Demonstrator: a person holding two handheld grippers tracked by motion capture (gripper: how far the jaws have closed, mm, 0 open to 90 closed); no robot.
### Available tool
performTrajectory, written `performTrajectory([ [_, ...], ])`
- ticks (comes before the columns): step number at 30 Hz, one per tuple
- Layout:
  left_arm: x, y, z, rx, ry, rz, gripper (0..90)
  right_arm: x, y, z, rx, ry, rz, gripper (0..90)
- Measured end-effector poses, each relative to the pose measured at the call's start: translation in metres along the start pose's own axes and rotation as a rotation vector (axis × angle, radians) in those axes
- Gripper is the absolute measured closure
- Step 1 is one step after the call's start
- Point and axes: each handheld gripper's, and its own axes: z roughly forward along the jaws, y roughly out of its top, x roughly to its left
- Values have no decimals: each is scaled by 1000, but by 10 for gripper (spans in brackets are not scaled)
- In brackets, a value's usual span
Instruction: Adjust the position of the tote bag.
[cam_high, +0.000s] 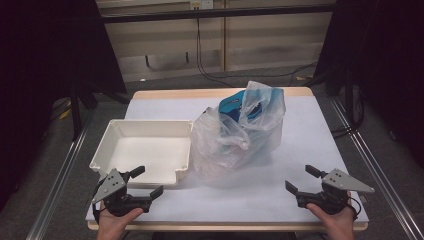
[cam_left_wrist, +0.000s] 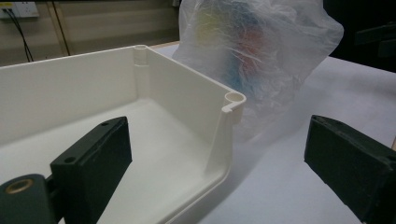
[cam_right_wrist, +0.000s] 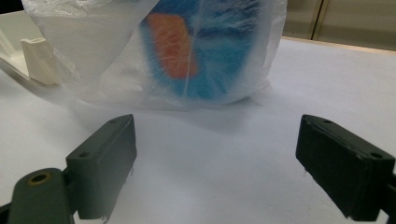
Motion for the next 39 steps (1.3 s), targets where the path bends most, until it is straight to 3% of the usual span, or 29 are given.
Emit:
performTrajectory([
  [8,2,-1,0,1,-18,-34,74,0,0,0,6,2,3,130],
  [9,2,-1,1,14,-9,-13,74,-1,0,-1,10,2,-2,138],
  [10,1,-1,1,12,-10,-26,74,-1,0,-1,12,4,-1,141],
  [27,-3,3,7,40,-43,0,125,-2,0,4,30,5,11,253],
  [39,-14,8,9,35,-74,42,131,9,8,5,16,28,-39,255],
])
